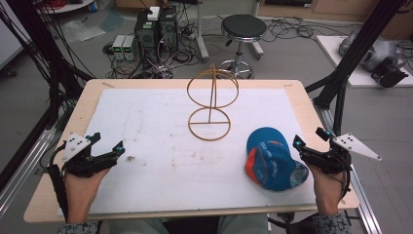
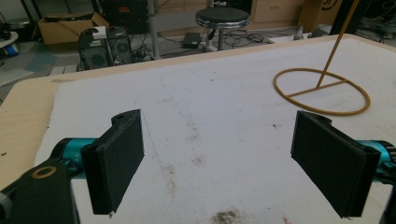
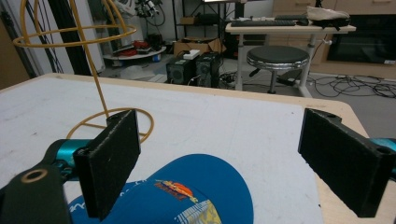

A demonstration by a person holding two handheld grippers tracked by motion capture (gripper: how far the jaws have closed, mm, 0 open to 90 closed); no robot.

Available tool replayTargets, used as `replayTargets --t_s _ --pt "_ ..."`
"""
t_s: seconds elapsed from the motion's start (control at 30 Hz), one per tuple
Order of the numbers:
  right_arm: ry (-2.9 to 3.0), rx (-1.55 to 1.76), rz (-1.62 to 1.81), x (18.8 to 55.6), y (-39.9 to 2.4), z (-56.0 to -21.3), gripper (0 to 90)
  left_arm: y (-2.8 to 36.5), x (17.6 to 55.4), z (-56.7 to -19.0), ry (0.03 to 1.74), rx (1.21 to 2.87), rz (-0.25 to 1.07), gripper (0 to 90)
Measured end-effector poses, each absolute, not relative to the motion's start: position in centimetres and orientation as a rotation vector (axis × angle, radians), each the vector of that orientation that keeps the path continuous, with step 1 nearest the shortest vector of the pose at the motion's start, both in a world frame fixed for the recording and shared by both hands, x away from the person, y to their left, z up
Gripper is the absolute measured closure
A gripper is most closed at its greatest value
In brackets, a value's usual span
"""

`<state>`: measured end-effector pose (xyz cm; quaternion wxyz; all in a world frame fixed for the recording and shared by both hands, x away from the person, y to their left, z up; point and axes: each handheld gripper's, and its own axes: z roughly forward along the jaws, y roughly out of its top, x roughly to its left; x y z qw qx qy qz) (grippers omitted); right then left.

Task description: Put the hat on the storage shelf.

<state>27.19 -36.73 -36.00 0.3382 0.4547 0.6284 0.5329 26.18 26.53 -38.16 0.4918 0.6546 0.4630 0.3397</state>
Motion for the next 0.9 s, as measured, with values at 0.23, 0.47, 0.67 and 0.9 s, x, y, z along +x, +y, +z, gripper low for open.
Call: replayTargets --t_s 0.23,0.47,0.67,0.9 --pt "1.655 1.175 1.404 26.6 -36.5 -36.0 12.1 26.6 26.2 -38.1 1.126 1.589 0.824 17.5" --pt "1.665 1.172 1.433 25.5 -36.3 -36.0 12.3 26.6 26.2 -38.1 1.125 1.589 0.824 17.5" --pt "1.707 1.141 1.437 24.4 -35.9 -36.4 14.6 26.6 26.2 -38.2 1.126 1.589 0.824 17.5" --pt "1.734 1.144 1.449 23.6 -35.5 -37.1 14.8 26.5 26.2 -38.2 1.126 1.594 0.823 17.6"
